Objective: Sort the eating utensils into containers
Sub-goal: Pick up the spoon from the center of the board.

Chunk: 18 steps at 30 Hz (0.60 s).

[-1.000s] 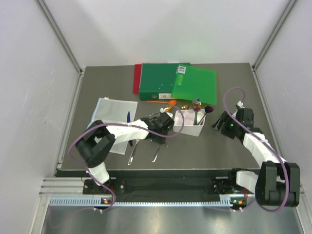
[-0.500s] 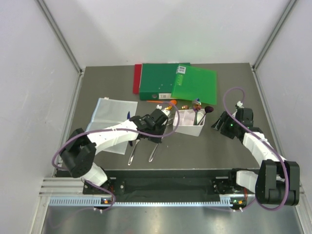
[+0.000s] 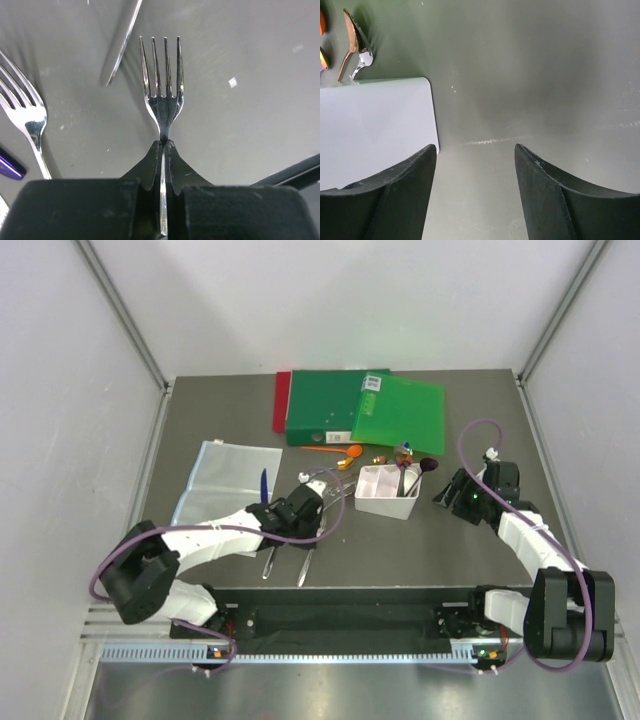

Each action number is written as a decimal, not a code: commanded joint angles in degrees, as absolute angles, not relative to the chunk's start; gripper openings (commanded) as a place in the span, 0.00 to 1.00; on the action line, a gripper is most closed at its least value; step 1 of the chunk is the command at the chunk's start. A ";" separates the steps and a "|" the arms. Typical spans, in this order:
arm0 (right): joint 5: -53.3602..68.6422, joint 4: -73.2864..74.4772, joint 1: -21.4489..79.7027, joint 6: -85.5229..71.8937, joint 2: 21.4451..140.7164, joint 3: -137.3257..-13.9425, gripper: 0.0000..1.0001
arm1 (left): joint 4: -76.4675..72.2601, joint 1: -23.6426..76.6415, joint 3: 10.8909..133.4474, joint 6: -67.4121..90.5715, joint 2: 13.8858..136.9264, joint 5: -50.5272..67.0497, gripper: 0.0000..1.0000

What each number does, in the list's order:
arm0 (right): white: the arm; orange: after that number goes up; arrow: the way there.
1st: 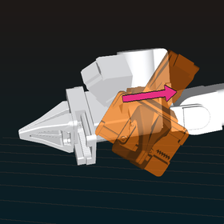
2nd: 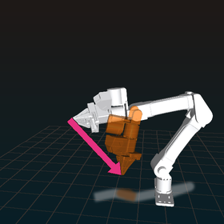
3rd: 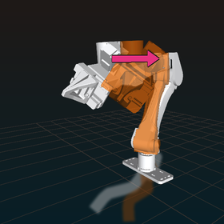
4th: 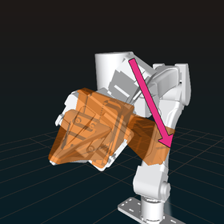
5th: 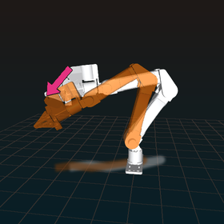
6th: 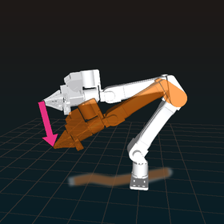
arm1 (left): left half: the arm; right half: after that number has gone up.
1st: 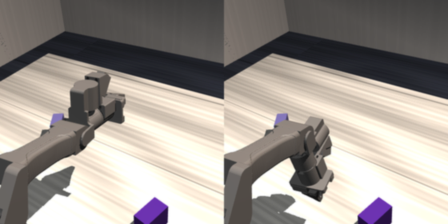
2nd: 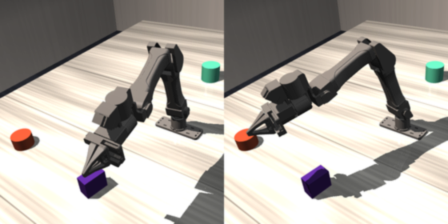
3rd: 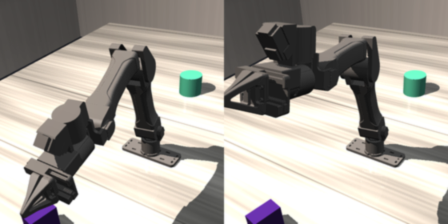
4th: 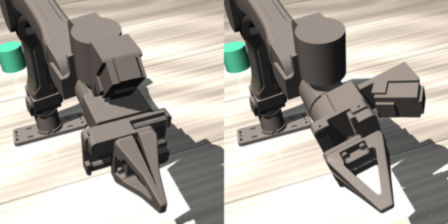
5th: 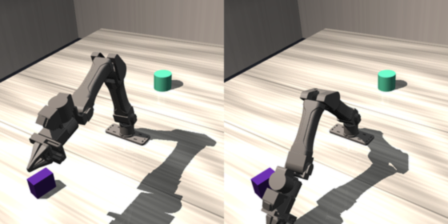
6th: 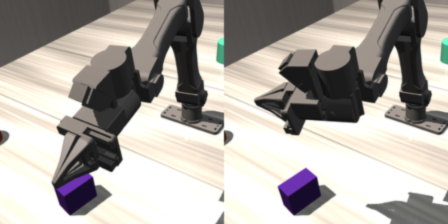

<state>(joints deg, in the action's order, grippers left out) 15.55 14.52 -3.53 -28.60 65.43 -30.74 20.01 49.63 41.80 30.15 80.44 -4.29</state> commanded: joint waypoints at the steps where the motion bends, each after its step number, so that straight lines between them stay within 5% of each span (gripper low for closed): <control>1: 15.91 12.75 -4.13 -29.18 64.95 -31.64 0.64 | 11.87 49.66 41.31 31.38 75.33 -6.15 0.00; 18: 16.52 12.92 -4.04 -28.92 66.27 -32.70 0.64 | -8.43 49.57 44.11 26.37 69.25 -12.93 0.00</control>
